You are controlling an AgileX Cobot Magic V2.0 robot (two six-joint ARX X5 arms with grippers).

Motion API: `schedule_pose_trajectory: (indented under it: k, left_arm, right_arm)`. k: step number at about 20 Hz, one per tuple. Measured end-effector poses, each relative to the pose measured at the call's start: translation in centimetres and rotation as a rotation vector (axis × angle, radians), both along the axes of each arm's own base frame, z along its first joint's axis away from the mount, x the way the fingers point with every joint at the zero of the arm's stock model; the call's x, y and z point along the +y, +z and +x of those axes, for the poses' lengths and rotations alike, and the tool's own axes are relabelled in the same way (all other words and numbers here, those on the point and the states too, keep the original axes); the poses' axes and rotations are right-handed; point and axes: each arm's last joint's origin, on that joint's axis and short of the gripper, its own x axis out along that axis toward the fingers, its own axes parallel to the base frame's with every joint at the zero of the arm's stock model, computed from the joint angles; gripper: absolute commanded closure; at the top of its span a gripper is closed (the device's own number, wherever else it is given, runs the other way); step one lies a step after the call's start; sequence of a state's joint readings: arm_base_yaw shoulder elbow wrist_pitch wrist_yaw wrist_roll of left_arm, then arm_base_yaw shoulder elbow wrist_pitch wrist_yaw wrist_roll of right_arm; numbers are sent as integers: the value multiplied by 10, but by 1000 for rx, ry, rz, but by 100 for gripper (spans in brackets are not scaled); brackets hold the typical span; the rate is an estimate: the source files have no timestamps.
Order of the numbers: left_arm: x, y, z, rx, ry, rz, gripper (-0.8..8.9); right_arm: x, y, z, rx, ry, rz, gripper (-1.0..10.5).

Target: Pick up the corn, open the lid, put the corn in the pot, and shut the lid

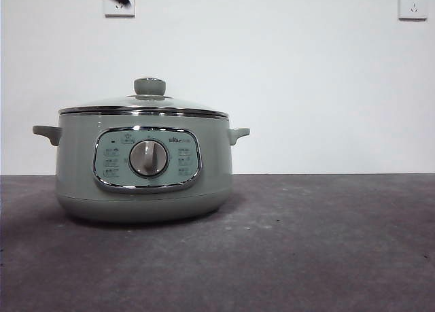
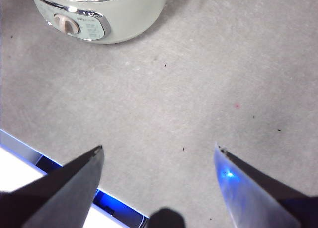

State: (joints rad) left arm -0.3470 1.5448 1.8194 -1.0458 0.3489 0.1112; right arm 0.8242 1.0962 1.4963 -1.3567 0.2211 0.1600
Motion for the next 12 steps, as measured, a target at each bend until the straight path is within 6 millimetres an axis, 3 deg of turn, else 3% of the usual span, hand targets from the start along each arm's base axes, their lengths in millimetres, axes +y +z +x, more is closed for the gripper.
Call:
schedule_pose_trajectory:
  k: [5, 8, 12]
  left_arm:
    - [27, 29, -75, 52, -20, 24, 441]
    - [39, 44, -109, -14, -22, 3, 442]
    - [54, 61, -150, -123, -19, -37, 571]
  right_arm:
    - [0, 0, 0, -7, 21, -15, 569]
    - [0, 0, 0, -3, 32, -13, 569]
    - [1, 0, -1, 6, 54, -8, 569]
